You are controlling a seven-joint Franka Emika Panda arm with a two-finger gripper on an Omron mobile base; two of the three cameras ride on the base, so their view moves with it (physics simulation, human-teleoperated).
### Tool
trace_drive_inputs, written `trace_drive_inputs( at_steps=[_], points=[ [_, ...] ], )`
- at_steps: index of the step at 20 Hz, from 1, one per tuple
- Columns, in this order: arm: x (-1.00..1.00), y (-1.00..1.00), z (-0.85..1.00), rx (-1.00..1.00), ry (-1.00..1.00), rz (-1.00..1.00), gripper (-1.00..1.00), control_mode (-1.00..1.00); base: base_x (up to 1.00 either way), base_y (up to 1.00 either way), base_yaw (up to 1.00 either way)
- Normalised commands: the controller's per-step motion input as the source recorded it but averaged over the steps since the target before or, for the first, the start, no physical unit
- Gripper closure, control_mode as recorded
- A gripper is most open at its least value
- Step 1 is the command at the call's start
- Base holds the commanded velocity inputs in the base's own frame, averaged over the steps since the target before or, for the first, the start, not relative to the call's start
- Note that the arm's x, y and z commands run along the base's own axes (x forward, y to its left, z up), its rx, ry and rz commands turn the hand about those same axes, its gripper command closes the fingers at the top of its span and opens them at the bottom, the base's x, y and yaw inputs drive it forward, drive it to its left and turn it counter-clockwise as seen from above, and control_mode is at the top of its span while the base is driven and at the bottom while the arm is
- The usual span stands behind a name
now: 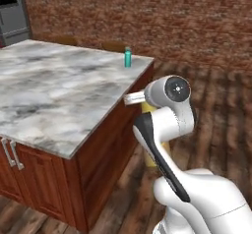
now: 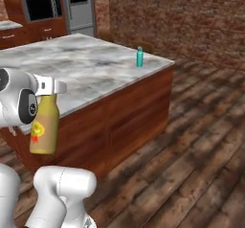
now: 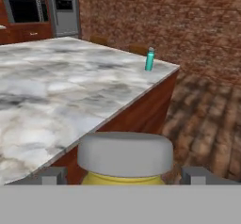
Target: Move the drinks to the dining counter.
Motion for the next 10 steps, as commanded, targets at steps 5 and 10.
trace_drive_inputs(
  at_steps=[5,10],
  points=[
    [0.00,0.00,0.00,0.00,0.00,0.00,1.00,1.00,1.00,-0.94,0.22],
    [0.00,0.00,0.00,0.00,0.00,0.00,1.00,1.00,1.00,-1.00,0.08]
  ],
)
